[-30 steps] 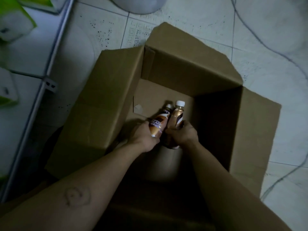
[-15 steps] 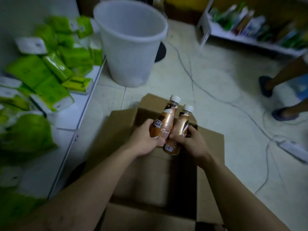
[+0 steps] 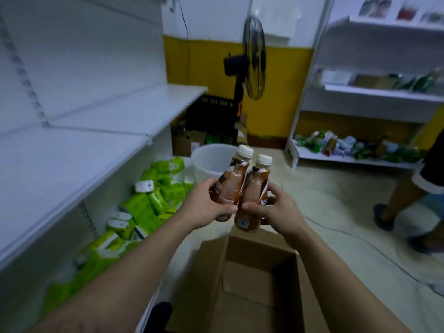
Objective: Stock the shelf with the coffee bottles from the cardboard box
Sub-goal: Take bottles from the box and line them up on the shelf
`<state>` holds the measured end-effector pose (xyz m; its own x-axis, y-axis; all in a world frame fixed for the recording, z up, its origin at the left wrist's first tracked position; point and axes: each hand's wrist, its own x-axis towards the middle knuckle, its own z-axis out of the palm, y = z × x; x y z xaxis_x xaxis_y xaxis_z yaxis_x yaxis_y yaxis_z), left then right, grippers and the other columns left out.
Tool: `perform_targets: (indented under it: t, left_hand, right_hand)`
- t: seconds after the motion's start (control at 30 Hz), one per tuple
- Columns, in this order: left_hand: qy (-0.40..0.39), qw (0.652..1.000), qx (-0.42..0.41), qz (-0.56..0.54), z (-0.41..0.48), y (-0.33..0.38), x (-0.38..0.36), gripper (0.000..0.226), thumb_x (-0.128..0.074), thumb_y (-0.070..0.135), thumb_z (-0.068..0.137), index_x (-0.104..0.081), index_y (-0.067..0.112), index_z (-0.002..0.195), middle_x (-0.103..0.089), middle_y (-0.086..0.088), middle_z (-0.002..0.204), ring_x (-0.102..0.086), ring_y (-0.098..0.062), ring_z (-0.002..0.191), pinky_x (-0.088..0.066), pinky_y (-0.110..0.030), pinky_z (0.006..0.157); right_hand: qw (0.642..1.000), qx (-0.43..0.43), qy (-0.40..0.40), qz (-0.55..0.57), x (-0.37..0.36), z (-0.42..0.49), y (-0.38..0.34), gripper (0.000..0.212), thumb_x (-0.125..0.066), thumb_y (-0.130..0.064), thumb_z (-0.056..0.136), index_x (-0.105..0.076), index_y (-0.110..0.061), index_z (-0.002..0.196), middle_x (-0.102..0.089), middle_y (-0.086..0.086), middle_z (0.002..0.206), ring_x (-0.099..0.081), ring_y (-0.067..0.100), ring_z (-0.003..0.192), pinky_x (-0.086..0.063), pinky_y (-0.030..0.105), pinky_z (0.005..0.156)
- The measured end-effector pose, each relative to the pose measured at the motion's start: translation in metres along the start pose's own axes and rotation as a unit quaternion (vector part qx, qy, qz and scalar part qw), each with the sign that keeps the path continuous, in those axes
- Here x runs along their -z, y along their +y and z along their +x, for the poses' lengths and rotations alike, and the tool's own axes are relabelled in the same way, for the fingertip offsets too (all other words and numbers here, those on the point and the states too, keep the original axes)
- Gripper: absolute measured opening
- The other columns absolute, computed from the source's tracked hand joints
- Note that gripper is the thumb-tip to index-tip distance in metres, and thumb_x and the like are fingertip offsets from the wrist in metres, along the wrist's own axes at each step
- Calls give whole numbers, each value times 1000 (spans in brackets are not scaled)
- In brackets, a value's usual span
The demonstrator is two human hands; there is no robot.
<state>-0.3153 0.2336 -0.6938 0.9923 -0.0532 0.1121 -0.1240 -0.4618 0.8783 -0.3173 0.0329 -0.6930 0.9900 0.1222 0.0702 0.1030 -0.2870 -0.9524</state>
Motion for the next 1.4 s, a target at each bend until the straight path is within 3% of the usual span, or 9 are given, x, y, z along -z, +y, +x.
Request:
perform_targets:
  t: [0.07, 0.23, 0.43, 0.77, 0.9, 1.07, 1.2, 1.33, 1.4]
  left_hand:
    - [34, 998, -27, 40, -12, 22, 29, 67, -89, 36, 57, -59, 23, 115, -65, 14, 98, -58, 10, 78, -42, -7, 59]
    - [110, 986, -65, 108, -53, 66, 111, 79, -90, 37, 51, -51, 28, 119, -65, 11, 101, -63, -5, 86, -48, -21, 72]
    - [179, 963, -66, 192, -123, 94, 211, 80, -91, 37, 46, -46, 37, 112, -62, 16, 87, -61, 3, 78, -51, -22, 67]
    - [376, 890, 82, 243, -247, 59, 311, 73, -90, 42, 46, -44, 28, 100, -55, 14, 93, -56, -5, 80, -47, -24, 61]
    - [451, 839, 147, 265, -283, 44, 331, 75, -89, 42, 45, -41, 26, 100, -56, 7, 97, -56, -13, 84, -46, -28, 63]
    - [483, 817, 180, 258, -308, 28, 339, 80, -87, 29, 55, -43, 28, 121, -57, 3, 117, -57, -19, 107, -50, -42, 88]
    - [508, 802, 196, 245, -306, 31, 353, 46, -78, 23, 72, -49, 21, 107, -59, 1, 106, -57, -18, 96, -43, -28, 76]
    - [498, 795, 201, 283, -304, 52, 380, 67, -70, 16, 81, -33, 18, 136, -54, -5, 121, -54, -22, 103, -41, -30, 76]
    - [478, 774, 208, 360, -307, 57, 387, 64, -68, 19, 83, -34, 21, 137, -54, -6, 119, -51, -20, 94, -39, -31, 71]
  right_hand:
    - [999, 35, -6, 12, -8, -4, -33, 57, -86, -28, 68, -57, -31, 117, -67, -3, 108, -66, 22, 100, -56, 49, 86]
    - [992, 116, -50, 29, -46, -13, -108, 61, -87, -20, 67, -57, -27, 120, -67, -1, 111, -66, 16, 99, -56, 44, 87]
    - [975, 199, -79, 63, -124, -30, -179, 52, -90, -16, 62, -64, -24, 105, -72, -2, 89, -69, 17, 85, -57, 48, 81]
    - [935, 217, -262, 98, -286, -65, -242, 46, -91, -22, 57, -66, -32, 94, -65, -5, 77, -66, 21, 79, -60, 47, 72]
    - [913, 209, -334, 109, -338, -87, -254, 46, -89, -16, 60, -66, -29, 97, -70, 5, 89, -68, 26, 87, -60, 49, 76]
    - [895, 209, -387, 79, -381, -97, -265, 45, -87, -9, 59, -67, -27, 95, -72, 7, 90, -68, 31, 89, -59, 50, 78]
    - [887, 200, -411, 68, -407, -101, -271, 44, -82, -10, 58, -67, -24, 97, -72, 3, 93, -69, 27, 90, -57, 51, 83]
    - [886, 197, -412, 79, -425, -101, -277, 38, -76, -3, 63, -67, -20, 96, -71, 4, 89, -68, 25, 87, -58, 44, 80]
    - [887, 198, -411, 75, -432, -103, -281, 37, -72, -3, 63, -66, -21, 95, -71, 2, 88, -67, 23, 86, -58, 38, 78]
